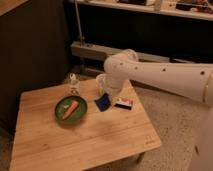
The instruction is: Place the white sponge in the ceramic bowl
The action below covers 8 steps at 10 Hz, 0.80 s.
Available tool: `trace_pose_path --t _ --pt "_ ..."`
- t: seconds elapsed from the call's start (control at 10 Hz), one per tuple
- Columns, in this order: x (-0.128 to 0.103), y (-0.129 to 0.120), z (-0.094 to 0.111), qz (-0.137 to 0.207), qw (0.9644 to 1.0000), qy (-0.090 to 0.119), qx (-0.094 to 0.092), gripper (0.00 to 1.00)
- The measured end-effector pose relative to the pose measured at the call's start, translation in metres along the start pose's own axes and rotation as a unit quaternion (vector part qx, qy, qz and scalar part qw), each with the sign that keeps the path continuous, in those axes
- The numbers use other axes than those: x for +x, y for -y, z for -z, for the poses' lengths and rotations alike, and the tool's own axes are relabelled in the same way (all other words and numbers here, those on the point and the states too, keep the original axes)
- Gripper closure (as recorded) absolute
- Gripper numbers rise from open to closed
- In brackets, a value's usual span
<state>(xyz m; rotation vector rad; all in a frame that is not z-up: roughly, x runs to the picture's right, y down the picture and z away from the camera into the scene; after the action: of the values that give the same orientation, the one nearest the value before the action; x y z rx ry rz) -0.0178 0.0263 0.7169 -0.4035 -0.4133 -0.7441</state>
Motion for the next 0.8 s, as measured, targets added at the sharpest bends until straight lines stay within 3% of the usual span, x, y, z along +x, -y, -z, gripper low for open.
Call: trace_pose_path --t 0.2,0.5,0.8 --pt "-0.035 0.049 -0.009 0.039 0.9992 0.012 0.001 1.00" --pt "-0.072 0.102 -0.036 0.083 0.9959 0.033 -0.008 1.00" --pt "-0.116 0.151 -0.093 0.136 0.9892 0.045 -0.031 0.77"
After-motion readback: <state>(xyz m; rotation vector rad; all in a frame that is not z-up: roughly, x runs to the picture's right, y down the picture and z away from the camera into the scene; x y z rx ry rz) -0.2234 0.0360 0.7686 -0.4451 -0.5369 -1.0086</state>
